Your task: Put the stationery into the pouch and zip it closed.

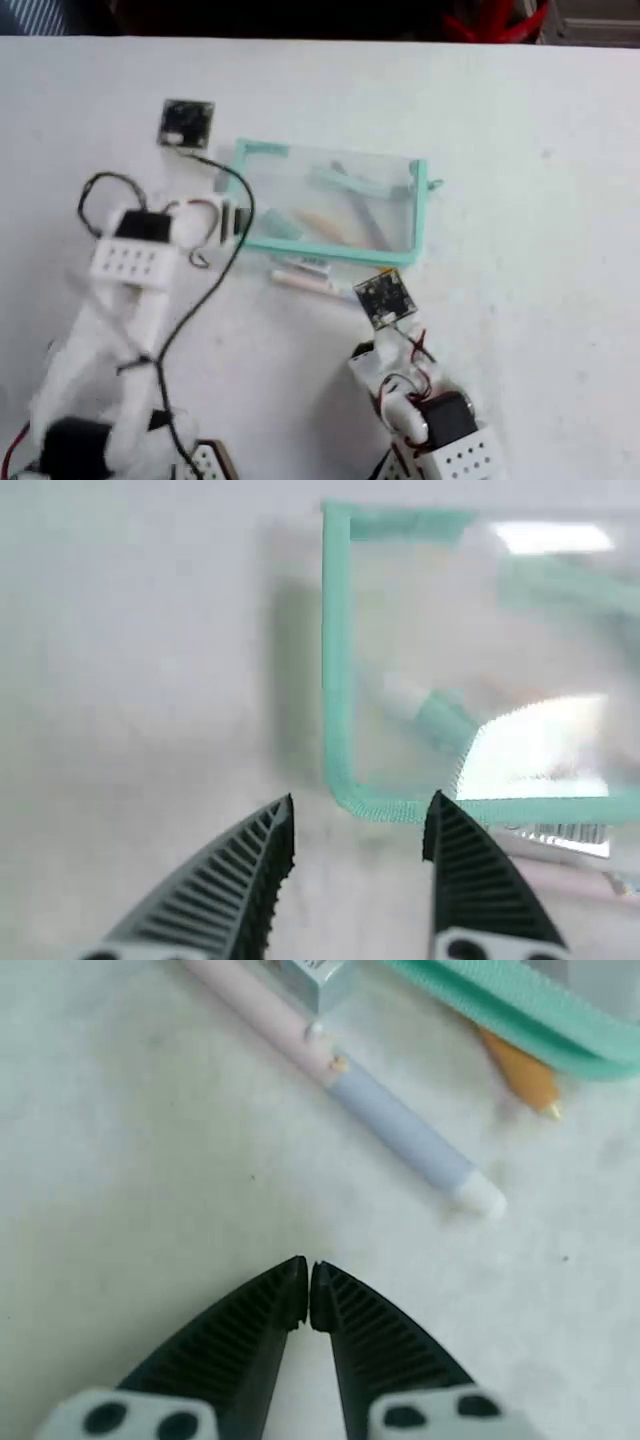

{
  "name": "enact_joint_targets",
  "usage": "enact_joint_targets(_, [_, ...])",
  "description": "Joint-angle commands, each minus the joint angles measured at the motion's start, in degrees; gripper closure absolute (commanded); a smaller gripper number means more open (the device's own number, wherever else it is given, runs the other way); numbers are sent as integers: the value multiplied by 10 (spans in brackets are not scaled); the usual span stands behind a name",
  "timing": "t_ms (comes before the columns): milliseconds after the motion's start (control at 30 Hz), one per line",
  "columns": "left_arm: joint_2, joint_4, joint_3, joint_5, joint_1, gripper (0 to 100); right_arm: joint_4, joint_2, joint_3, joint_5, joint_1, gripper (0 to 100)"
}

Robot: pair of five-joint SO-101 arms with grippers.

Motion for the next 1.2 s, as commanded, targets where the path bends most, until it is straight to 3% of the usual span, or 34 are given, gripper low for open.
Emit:
enact_joint_targets(0, [68, -13, -45, -6, -7, 777, -7, -4, 5, 5, 10, 978])
enact_joint_targets(133, [68, -44, -14, -5, -7, 718, -14, -5, -3, 5, 105, 978])
enact_joint_targets(333, [68, -158, 69, -1, -33, 714, -108, -5, -45, 5, 282, 977])
enact_joint_targets(433, [68, -168, 71, 25, -44, 714, -145, -4, -45, 8, 326, 977])
enact_joint_targets(500, [68, -170, 73, 32, -44, 714, -168, -4, -45, 60, 335, 977])
enact_joint_targets(633, [72, -170, 75, 32, -44, 714, -230, -4, -49, 280, 349, 978])
enact_joint_targets(767, [73, -168, 76, 32, -44, 714, -279, -2, -58, 210, 326, 978])
enact_joint_targets(900, [72, -182, 92, 32, -41, 714, -235, 43, -138, 183, 271, 977])
enact_joint_targets(1167, [70, -211, 110, 32, -43, 714, -226, 422, -435, 135, 256, 969])
